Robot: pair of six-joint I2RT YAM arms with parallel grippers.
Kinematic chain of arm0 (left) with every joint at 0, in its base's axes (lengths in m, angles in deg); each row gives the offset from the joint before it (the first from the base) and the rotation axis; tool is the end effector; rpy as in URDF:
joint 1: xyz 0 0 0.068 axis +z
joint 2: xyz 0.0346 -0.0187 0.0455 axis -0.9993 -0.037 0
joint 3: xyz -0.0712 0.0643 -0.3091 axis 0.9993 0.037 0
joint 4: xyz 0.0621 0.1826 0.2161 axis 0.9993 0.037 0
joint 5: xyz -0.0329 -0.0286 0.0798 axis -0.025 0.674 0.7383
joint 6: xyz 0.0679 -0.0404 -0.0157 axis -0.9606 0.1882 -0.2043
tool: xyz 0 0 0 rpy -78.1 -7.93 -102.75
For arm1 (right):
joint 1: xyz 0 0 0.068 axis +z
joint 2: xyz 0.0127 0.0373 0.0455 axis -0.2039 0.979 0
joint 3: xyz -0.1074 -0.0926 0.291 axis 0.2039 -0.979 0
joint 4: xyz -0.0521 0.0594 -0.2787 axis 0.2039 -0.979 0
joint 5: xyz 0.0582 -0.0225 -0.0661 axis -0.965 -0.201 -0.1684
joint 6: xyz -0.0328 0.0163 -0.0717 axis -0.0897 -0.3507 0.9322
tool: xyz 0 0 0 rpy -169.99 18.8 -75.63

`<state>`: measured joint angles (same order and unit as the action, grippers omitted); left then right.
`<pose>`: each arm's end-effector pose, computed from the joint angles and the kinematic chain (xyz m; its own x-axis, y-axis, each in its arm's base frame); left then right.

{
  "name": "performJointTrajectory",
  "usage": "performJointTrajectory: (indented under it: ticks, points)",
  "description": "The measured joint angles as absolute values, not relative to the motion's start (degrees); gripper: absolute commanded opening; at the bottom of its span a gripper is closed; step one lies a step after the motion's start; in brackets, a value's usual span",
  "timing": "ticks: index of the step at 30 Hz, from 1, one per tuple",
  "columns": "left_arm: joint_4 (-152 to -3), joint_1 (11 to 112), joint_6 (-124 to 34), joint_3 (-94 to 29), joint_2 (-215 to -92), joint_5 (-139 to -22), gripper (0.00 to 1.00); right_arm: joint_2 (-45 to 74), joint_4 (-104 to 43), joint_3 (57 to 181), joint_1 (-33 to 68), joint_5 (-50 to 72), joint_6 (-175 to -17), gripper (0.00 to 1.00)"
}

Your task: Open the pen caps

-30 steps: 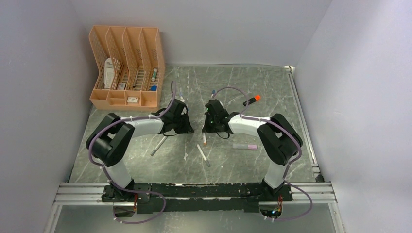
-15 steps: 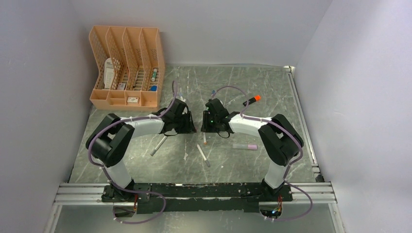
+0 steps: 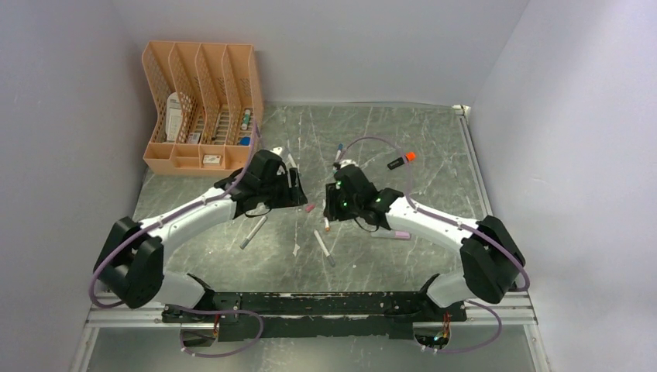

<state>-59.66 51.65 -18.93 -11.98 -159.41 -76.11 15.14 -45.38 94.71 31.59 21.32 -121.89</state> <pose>0.2739 -0.2063 0.2391 -0.8384 -0.1494 -0.5241 0.1386 0.8716 -0.4703 0.2513 0.2334 0.2347 -0.7998 -0.0154 -0.6001 -0.2786 0.8950 0.3483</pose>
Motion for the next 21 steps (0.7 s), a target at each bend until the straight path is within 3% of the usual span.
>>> performJointTrajectory:
  ticks: [8, 16, 21]
  points:
    - [-53.78, 51.65, -18.91, -11.19, -150.30, -74.10, 0.75, 18.20, -51.12, 95.24, 42.89, 26.65, -119.05, 0.36]
    - [-48.99, 51.63, -17.79, -7.54, -138.84, -71.24, 0.74, 24.89, -55.23, 98.76, 45.77, 31.13, -117.30, 0.35]
    - [-47.38, 51.63, -17.27, -5.92, -136.92, -70.83, 0.74, 22.79, -61.07, 98.69, 44.62, 36.75, -122.68, 0.39]
